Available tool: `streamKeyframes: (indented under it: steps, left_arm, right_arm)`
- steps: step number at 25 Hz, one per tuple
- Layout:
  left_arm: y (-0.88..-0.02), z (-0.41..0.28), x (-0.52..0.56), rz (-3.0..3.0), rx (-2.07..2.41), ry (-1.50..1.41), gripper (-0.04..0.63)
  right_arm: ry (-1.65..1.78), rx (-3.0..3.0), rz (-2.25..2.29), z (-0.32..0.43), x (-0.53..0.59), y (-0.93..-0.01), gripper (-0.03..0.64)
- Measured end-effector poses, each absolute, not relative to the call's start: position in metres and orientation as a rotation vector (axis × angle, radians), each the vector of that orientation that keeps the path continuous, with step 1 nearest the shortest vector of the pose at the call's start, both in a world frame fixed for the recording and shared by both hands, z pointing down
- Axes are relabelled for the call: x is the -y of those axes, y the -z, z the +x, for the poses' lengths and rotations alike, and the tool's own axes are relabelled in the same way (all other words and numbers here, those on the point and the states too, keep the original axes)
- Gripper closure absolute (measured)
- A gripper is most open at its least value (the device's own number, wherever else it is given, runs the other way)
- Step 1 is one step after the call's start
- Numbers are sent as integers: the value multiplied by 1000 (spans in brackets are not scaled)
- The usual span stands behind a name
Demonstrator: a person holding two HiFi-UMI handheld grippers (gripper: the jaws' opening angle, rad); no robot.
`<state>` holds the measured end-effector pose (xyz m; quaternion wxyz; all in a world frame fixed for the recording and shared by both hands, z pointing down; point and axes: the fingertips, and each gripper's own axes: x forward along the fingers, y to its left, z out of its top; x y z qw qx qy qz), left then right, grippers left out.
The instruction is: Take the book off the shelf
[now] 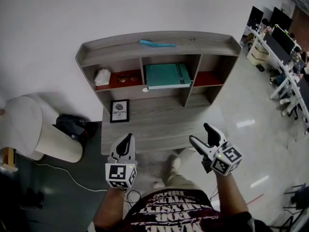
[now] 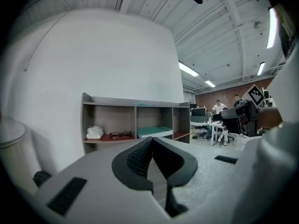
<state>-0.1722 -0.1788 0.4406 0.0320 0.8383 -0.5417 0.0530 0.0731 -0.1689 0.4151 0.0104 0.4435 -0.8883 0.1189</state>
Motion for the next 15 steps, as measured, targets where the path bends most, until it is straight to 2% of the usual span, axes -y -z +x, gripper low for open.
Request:
streamKeyframes:
  steps: [15]
  left_arm:
    - [-454,-168,266,2561,1697,-225,589]
  right_arm:
    - [-629,2807,1338,78,278,-450,275]
